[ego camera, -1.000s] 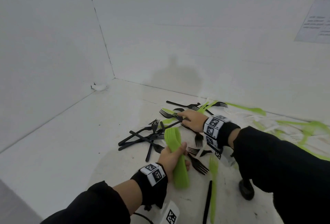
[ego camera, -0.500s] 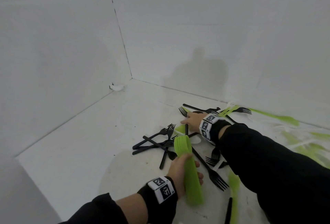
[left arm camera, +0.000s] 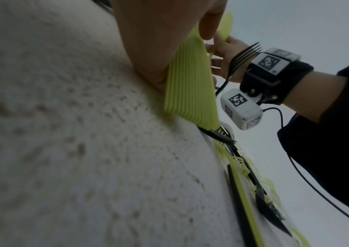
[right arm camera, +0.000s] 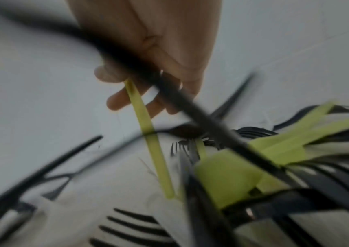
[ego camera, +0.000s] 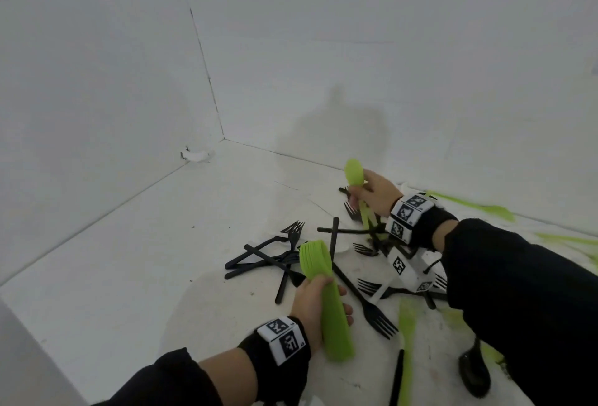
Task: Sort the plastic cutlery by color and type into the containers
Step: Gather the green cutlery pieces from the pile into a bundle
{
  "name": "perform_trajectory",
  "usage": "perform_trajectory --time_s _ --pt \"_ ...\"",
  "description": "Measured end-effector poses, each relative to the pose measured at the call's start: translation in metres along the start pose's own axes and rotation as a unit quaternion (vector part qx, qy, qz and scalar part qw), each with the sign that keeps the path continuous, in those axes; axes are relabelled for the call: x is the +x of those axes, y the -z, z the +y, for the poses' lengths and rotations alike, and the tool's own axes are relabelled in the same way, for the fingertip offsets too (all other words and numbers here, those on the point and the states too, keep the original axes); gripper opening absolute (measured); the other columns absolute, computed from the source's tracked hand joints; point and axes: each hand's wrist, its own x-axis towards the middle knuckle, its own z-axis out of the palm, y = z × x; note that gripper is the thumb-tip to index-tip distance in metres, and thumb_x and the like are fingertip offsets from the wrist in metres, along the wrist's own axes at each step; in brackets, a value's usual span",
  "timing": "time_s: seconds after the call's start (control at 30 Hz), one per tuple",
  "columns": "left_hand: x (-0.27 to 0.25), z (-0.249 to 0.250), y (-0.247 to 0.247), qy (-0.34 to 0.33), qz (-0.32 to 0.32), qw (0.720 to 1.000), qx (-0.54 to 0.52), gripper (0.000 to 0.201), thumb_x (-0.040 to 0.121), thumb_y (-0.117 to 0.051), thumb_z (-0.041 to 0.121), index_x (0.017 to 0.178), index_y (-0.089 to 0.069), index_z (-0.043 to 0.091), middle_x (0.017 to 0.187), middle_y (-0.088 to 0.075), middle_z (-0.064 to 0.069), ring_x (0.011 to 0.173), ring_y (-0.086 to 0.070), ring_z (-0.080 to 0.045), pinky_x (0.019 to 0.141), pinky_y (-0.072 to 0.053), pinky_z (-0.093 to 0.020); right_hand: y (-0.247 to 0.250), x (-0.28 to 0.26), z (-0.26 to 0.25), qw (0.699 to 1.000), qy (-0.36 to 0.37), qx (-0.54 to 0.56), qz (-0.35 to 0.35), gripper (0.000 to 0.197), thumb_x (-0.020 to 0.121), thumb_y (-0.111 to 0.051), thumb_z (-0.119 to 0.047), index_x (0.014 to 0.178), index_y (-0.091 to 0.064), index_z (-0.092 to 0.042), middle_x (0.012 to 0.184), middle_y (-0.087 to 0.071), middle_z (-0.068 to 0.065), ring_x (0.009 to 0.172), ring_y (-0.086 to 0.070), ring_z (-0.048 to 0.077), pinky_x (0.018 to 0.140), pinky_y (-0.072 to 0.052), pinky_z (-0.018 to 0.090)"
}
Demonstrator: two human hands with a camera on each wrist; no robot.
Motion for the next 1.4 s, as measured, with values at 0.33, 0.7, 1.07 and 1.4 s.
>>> perform_trajectory --time_s 0.33,0.7,1.07,1.4 --pt "-0.003 -0.003 -0.014 -0.019 -0.010 1.000 0.008 0.015 0.092 -0.046 0.012 0.092 -0.050 -0.002 0.059 -0.050 -0.015 0.039 -0.051 -0.022 0.043 -0.047 -0.026 0.044 -0.018 0.026 0.938 -0.163 -0.299 -0.060 0.030 0.090 -0.053 -0.014 0.118 -0.062 -0.010 0.115 -0.062 0.010 0.104 -0.059 0.027 0.088 -0.045 0.029" --pt "-0.008 -0.006 -0.016 -0.024 -0.019 1.000 0.007 0.021 0.091 -0.047 0.012 0.076 -0.051 -0.001 0.049 -0.050 -0.012 0.041 -0.050 -0.022 0.045 -0.045 -0.026 0.036 -0.034 0.047 0.876 -0.088 -0.450 -0.147 0.037 0.090 -0.050 -0.009 0.127 -0.052 -0.006 0.130 -0.050 0.014 0.121 -0.047 0.027 0.099 -0.037 0.029" --pt "-0.002 -0.004 -0.021 -0.041 -0.016 0.999 0.028 0.015 0.089 -0.050 0.009 0.100 -0.048 0.000 0.066 -0.054 -0.013 0.042 -0.053 -0.022 0.044 -0.050 -0.029 0.051 -0.041 0.048 0.872 -0.081 -0.480 -0.046 0.036 0.094 -0.046 -0.030 0.128 -0.045 -0.018 0.122 -0.054 0.015 0.115 -0.050 0.031 0.097 -0.037 0.037" --pt "0.013 0.005 -0.037 -0.080 -0.024 0.995 0.056 0.007 0.088 -0.053 0.005 0.084 -0.050 0.001 0.062 -0.052 -0.014 0.039 -0.054 -0.020 0.044 -0.050 -0.028 0.019 -0.093 0.003 0.977 -0.208 -0.036 0.043 0.034 0.095 -0.035 -0.009 0.129 -0.032 -0.008 0.075 -0.046 0.010 0.055 -0.041 0.022 0.048 -0.035 0.029"
